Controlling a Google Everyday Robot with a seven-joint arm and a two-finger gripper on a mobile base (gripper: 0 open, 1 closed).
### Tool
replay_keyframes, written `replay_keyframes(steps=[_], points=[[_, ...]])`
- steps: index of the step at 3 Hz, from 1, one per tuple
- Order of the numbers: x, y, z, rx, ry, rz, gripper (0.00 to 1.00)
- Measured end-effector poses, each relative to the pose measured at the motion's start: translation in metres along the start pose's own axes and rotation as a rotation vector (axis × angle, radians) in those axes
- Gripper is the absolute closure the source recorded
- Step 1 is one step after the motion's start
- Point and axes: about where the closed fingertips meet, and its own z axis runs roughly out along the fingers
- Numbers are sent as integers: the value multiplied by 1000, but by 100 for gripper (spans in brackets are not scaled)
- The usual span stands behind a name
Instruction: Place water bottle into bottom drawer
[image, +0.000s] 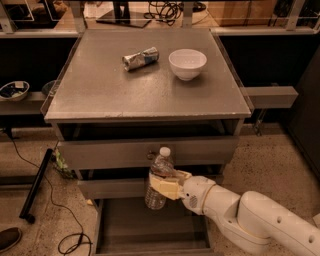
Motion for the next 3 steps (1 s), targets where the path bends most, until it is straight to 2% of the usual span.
replay_keyframes(steps=[1, 2, 3], points=[[8, -3, 3, 71, -55, 4, 100], [11, 0, 0, 133, -148, 5, 100], [23, -20, -9, 255, -192, 14, 100]])
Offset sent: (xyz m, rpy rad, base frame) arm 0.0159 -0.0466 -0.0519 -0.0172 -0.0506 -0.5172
